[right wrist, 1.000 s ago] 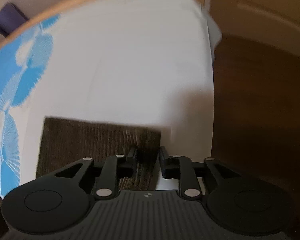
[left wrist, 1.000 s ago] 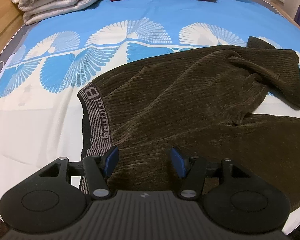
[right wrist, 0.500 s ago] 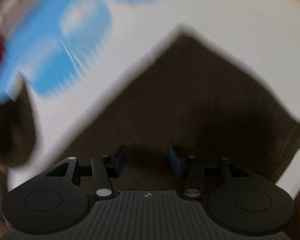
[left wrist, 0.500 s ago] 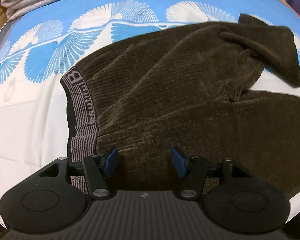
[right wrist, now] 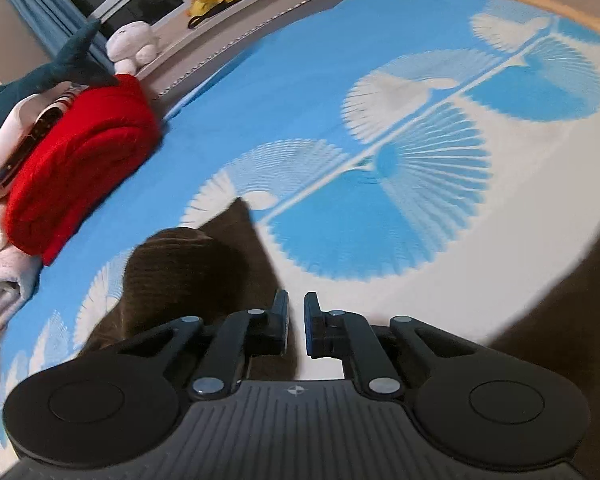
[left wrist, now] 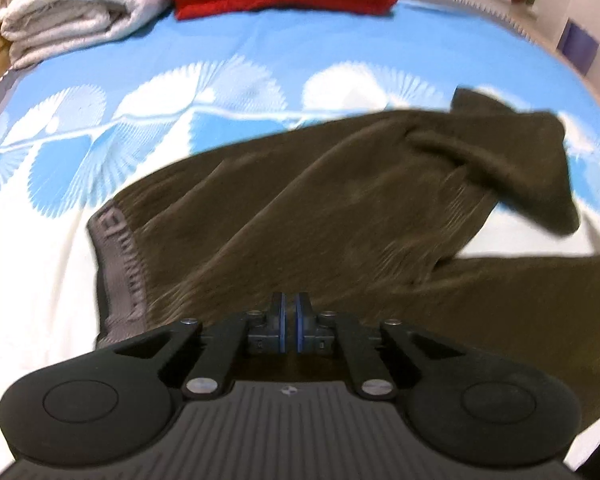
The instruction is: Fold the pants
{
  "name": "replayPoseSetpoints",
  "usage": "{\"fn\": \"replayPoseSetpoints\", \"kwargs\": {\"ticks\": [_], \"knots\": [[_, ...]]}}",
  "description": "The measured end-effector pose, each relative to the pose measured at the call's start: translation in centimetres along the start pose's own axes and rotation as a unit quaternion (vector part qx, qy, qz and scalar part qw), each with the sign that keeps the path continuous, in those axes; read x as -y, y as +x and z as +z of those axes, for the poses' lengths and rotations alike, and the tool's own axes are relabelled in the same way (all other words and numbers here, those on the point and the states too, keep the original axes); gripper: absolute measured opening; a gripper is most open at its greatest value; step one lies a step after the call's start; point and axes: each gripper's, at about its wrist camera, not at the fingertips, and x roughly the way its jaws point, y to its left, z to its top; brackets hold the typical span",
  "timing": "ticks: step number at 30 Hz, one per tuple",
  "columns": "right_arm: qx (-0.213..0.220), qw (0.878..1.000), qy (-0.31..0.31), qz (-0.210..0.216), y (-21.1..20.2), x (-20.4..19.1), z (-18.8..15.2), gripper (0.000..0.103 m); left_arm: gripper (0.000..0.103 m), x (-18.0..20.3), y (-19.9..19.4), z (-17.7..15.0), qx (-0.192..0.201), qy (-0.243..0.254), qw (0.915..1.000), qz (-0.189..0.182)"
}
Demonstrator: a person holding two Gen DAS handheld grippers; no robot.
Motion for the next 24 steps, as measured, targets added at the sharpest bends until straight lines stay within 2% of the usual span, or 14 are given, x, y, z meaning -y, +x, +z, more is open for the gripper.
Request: {"fn": "replayPoseSetpoints", "kwargs": {"ticks": [7, 9, 11, 13, 16, 19, 22, 23, 24], "knots": [[-0.012, 1.000, -0.029, 0.001, 6.9, -3.0, 1.6, 0.012, 0.009, 4.2, 2.0, 2.1, 0.016, -0.010, 0.9986, -0.050], [-0.014, 0.999, -0.039, 0.001, 8.3, -3.4, 2.0, 0.018, 0.019, 5.9, 3.1, 2.8, 0.012, -0.002, 0.9982, -0.059], [-0.019, 0.999, -0.044, 0.000, 10.0, -3.7, 2.5, 0.028, 0.036, 7.7, 4.4, 3.4, 0.010, 0.009, 0.9978, -0.064], [-0.026, 0.998, -0.050, 0.002, 11.7, -3.9, 2.8, 0.034, 0.042, 9.4, 5.9, 3.9, 0.002, 0.022, 0.9973, -0.071], [-0.040, 0.996, -0.080, -0.002, 14.1, -4.5, 3.1, 0.037, 0.050, 11.9, 7.6, 4.4, -0.002, 0.049, 0.9957, -0.078], [-0.043, 0.991, -0.125, -0.015, 15.9, -5.7, 3.2, 0.037, 0.060, 13.4, 9.1, 4.4, -0.012, 0.083, 0.9931, -0.082], [-0.041, 0.981, -0.186, -0.029, 17.0, -7.4, 3.1, 0.035, 0.060, 14.6, 10.4, 4.0, -0.022, 0.117, 0.9898, -0.078], [-0.041, 0.978, -0.201, -0.026, 17.3, -7.9, 3.1, 0.030, 0.060, 14.8, 10.8, 3.9, -0.025, 0.127, 0.9887, -0.076], [-0.046, 0.977, -0.209, -0.020, 17.5, -8.3, 3.0, 0.016, 0.060, 15.0, 11.2, 3.9, -0.028, 0.135, 0.9877, -0.073]]}}
